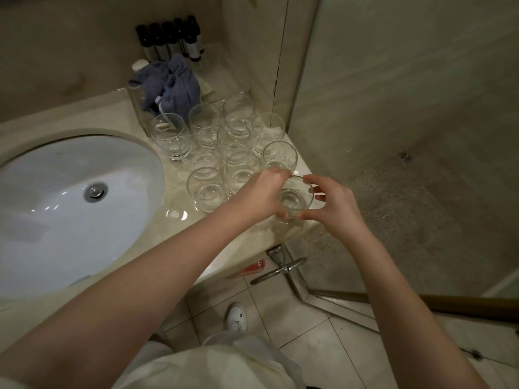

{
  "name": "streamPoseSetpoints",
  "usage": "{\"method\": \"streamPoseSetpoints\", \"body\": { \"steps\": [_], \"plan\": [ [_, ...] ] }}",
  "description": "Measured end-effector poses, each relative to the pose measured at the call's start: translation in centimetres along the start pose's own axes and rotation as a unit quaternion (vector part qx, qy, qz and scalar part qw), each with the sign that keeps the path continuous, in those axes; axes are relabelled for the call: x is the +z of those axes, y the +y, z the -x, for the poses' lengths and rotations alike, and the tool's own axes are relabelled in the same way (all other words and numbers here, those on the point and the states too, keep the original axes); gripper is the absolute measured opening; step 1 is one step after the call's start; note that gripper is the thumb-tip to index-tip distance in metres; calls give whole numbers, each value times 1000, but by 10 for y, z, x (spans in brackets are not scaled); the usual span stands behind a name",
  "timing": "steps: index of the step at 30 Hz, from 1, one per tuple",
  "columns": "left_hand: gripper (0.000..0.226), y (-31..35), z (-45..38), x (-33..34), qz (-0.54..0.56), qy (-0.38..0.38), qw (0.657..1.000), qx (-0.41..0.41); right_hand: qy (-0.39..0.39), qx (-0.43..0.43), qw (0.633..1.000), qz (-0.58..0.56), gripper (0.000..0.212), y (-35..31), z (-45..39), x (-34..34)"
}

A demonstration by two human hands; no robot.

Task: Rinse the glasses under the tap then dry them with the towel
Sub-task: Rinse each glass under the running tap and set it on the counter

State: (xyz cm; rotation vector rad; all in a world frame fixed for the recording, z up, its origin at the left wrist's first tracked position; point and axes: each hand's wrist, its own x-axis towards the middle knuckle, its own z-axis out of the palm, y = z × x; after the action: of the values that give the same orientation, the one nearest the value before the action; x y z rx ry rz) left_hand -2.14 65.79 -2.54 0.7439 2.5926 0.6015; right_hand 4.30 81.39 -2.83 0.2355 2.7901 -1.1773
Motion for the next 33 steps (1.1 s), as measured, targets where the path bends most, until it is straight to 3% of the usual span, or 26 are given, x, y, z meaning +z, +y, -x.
{"method": "streamPoseSetpoints", "body": {
  "steps": [10,13,20,26,33],
  "plan": [
    [90,5,3,-4,-5,-6,1000,-19,-39,3,998,40,80,-4,-3,-6],
    [88,7,3,-5,-23,-13,999,-22,-82,3,988,129,80,-15,-10,-11],
    [75,9,14,-22,-34,-41,998,-32,-159,-14,925,344,79,-49,-16,-19],
    [75,-17,55,-71,-87,-67,993,-41,-200,-68,888,409,70,-122,-21,-4],
    [76,-101,159,-143,-66,-18,988,-138,-238,-183,847,440,76,-238,-17,74]
  ]
}}
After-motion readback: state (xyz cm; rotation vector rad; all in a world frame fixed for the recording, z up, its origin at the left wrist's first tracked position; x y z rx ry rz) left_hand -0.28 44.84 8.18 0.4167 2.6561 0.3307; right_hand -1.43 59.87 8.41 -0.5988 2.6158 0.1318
